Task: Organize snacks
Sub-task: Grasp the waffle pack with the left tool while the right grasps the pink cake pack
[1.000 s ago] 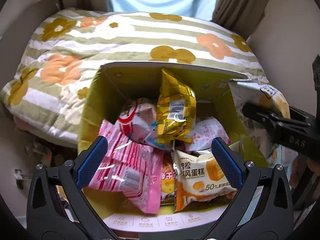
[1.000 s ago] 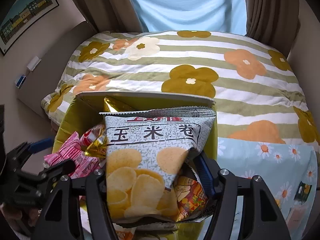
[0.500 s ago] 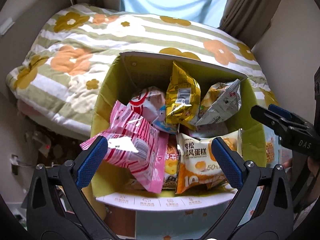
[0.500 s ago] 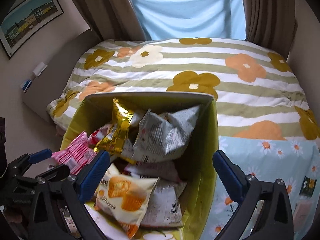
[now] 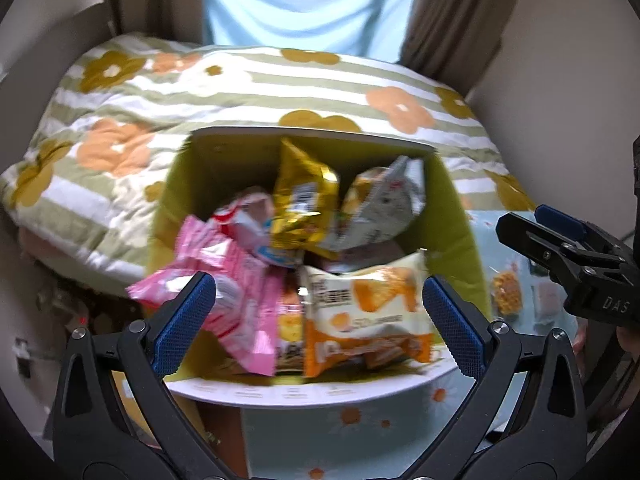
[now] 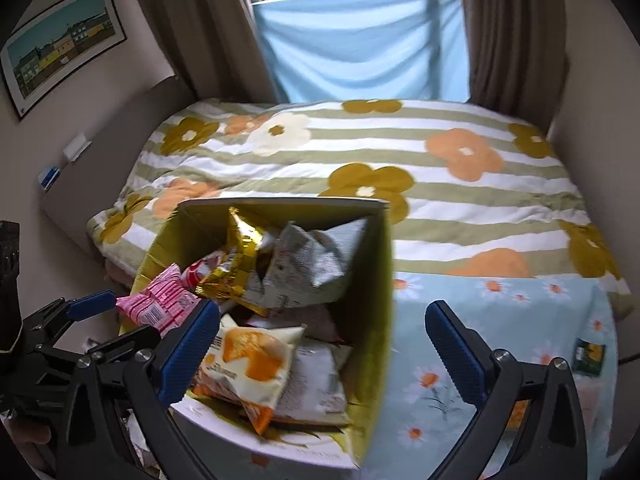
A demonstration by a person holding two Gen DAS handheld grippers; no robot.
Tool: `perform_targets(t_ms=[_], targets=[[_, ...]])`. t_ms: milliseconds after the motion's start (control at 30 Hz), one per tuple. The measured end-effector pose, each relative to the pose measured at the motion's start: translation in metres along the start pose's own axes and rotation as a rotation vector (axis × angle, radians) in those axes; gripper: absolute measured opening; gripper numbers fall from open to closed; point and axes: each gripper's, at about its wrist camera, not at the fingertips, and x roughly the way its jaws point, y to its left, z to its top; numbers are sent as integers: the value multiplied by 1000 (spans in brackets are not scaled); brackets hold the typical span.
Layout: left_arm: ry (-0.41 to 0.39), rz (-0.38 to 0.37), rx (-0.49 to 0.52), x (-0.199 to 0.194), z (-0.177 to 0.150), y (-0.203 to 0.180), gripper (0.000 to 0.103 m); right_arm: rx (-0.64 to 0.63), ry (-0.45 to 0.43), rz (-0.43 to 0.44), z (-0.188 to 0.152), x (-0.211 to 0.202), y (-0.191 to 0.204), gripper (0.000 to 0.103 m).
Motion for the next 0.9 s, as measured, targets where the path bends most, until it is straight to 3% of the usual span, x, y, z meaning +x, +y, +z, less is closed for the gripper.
perform_targets(t_ms=[433,533,633,900], targets=[[-32,-58,153,0,-2,-123,103,99,-112,-202,-36,-83,-105,102],[-38,-65,150,5,-6,-157,103,65,-94,-288,-49,-93,-131,102],[-34,-75,157,18,-13,-198,103,69,-85,-315,-66,-103,-165,102],[65,-90,124,79,-32,-283,103,94,-26,-380,-117,-108,-242,102]])
